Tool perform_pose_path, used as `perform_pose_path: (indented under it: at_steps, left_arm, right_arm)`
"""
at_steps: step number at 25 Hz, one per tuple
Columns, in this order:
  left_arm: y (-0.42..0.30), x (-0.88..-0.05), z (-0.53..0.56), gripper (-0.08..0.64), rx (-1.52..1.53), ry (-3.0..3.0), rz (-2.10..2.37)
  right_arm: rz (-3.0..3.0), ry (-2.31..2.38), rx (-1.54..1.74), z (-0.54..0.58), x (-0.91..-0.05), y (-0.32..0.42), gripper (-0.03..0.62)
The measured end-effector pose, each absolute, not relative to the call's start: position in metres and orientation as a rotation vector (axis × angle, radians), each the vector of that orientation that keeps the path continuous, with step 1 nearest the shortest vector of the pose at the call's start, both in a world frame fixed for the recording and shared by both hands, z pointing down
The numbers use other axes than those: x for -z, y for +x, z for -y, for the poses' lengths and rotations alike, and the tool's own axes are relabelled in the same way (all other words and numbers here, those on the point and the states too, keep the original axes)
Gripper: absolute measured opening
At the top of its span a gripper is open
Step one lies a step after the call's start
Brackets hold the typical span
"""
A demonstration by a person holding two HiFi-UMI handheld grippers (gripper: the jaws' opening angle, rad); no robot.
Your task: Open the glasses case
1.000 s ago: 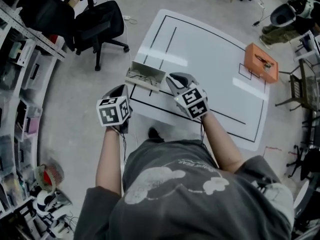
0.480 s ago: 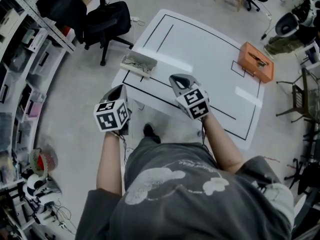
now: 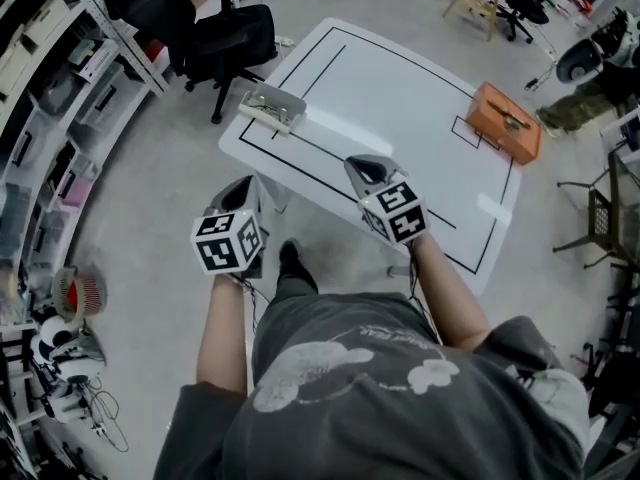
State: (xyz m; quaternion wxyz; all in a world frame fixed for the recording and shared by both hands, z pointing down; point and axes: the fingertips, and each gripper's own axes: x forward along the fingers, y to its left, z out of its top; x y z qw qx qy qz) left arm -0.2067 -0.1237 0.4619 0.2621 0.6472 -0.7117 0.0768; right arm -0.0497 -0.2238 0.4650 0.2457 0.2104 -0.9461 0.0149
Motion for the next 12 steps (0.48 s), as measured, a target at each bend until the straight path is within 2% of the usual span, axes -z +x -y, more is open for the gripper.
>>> perform_pose_path:
  at_steps: [12]
  left_arm:
    - [-0.131,-0.461,0.023,0.003,-0.117,1.69,2.025]
  right_arm:
    - [2.639,0.453,-0.044,0.155,-0.469,0.007,0.0]
